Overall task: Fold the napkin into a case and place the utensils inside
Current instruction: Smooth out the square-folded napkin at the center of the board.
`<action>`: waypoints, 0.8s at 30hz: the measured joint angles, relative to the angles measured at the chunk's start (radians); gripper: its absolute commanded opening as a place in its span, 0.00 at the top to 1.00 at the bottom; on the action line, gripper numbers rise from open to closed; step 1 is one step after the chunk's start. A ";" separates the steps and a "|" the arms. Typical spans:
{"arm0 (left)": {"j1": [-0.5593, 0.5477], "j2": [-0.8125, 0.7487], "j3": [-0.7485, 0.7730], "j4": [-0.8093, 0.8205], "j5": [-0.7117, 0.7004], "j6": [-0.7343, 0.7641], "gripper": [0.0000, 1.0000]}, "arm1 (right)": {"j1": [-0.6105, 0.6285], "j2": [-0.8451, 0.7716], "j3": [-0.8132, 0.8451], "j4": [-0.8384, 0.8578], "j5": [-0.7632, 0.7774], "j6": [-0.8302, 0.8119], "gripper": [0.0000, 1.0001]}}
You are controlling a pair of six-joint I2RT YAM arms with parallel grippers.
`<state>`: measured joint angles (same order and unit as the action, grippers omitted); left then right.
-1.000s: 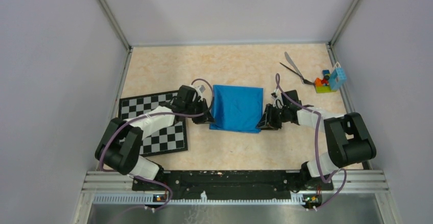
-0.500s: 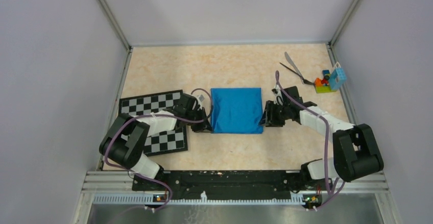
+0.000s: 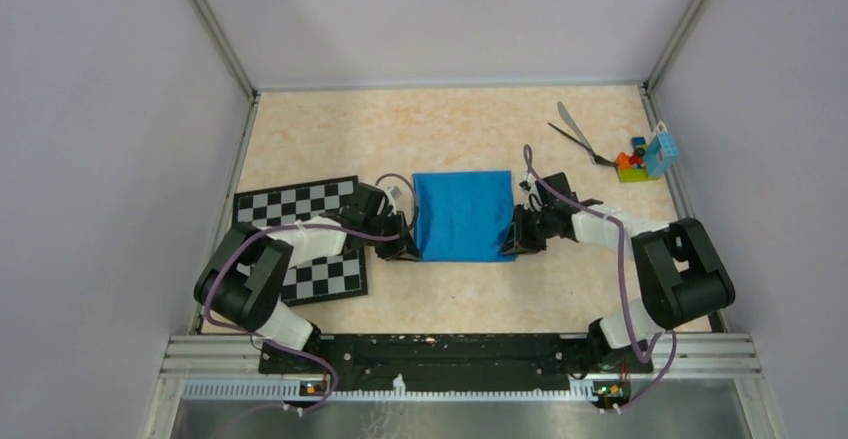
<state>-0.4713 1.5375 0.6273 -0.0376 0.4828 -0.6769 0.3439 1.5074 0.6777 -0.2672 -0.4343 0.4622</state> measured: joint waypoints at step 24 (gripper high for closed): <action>0.007 -0.035 0.039 -0.020 0.046 -0.009 1.00 | 0.238 0.401 0.283 0.679 -0.340 0.459 0.38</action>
<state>-0.4641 1.5024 0.6662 -0.0578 0.5289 -0.6857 0.5816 1.9087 0.9611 0.4122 -0.7742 0.9207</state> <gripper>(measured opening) 0.004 0.616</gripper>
